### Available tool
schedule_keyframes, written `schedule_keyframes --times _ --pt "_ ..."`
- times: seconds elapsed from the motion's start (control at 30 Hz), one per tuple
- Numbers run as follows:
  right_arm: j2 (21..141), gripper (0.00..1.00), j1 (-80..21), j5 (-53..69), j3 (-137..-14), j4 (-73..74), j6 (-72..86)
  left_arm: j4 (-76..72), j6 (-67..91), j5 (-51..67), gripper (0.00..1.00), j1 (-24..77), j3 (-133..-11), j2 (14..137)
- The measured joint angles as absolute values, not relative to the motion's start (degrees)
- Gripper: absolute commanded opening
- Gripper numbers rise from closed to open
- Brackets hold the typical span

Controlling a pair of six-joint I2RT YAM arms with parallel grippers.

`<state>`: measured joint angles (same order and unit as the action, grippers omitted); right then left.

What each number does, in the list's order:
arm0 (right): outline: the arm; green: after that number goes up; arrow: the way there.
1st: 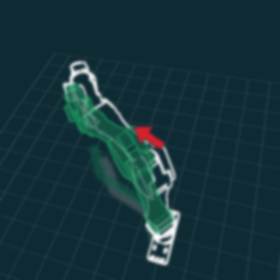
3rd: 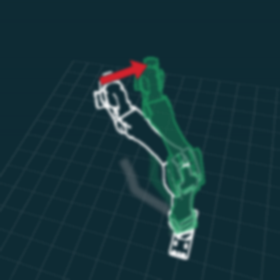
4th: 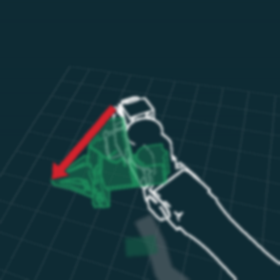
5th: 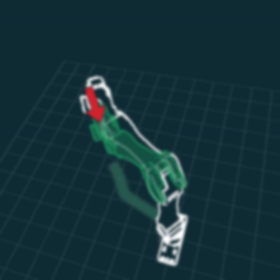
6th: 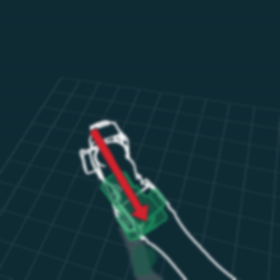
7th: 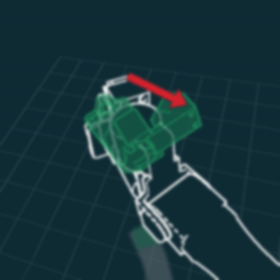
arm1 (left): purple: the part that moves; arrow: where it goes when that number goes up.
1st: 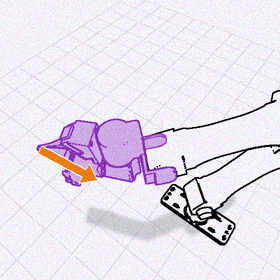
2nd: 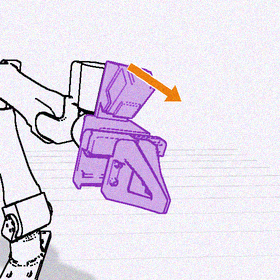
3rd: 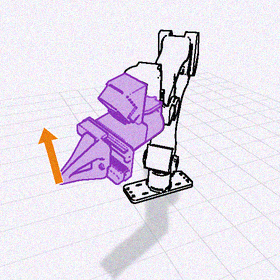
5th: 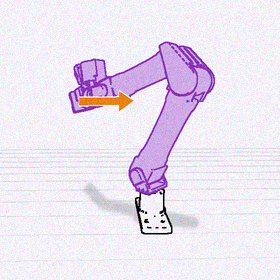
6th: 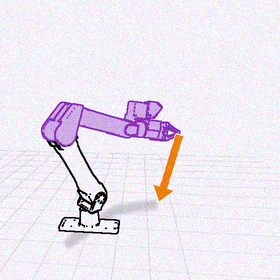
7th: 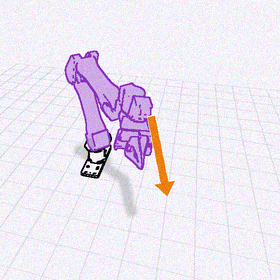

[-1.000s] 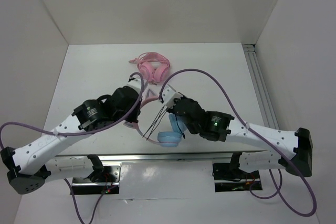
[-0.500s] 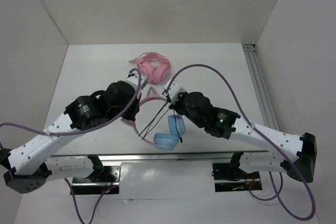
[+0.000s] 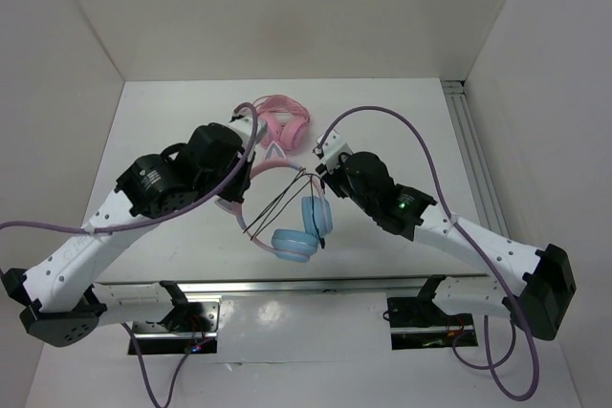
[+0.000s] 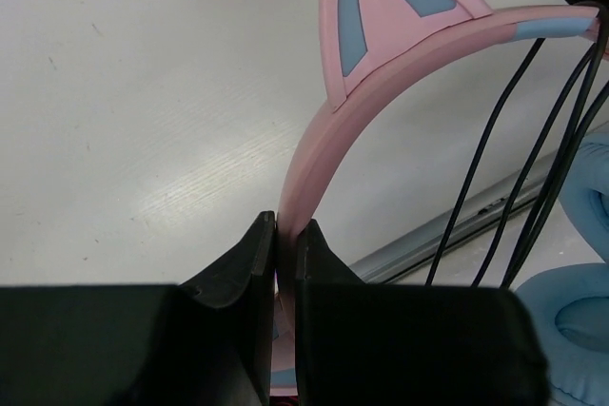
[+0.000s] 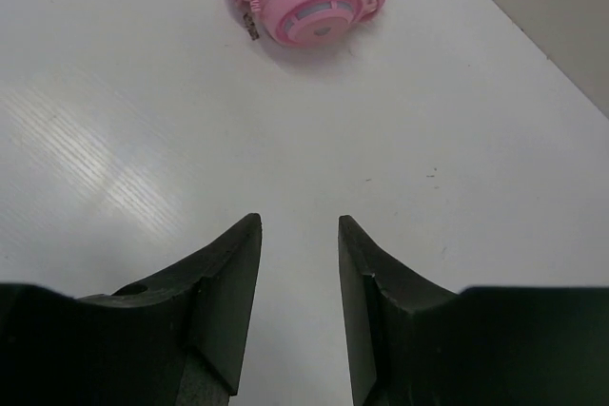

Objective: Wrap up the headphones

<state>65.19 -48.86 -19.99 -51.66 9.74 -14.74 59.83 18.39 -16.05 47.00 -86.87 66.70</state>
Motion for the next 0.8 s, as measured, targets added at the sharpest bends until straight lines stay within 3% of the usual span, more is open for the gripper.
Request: schedule_keyframes --times 0.13,0.2,0.33,0.47,0.57,0.8 --pt "65.19 0.49 -47.48 -18.96 -51.27 9.43 -13.93 59.33 16.05 -13.52 0.0 41.65 -87.72 69.38" --pt "65.19 0.63 -46.41 -18.81 -51.18 9.43 -13.1 59.02 14.7 -12.34 0.0 38.33 -88.92 71.02" --pt "65.19 0.72 -43.81 -18.76 -50.96 9.28 -12.08 57.65 13.32 -9.74 0.0 32.49 -90.28 72.95" --pt "65.23 0.74 -41.8 -19.68 -50.96 9.28 -10.63 56.55 13.19 -5.67 0.0 28.29 -90.28 73.01" --pt "65.23 0.86 -40.05 -20.69 -50.96 9.3 -9.58 55.02 13.41 -4.08 0.0 26.22 -89.82 73.03" --pt "65.01 0.9 -29.87 -24.53 -56.47 16.34 -0.93 52.58 15.59 -4.16 0.0 23.88 -86.76 75.5"
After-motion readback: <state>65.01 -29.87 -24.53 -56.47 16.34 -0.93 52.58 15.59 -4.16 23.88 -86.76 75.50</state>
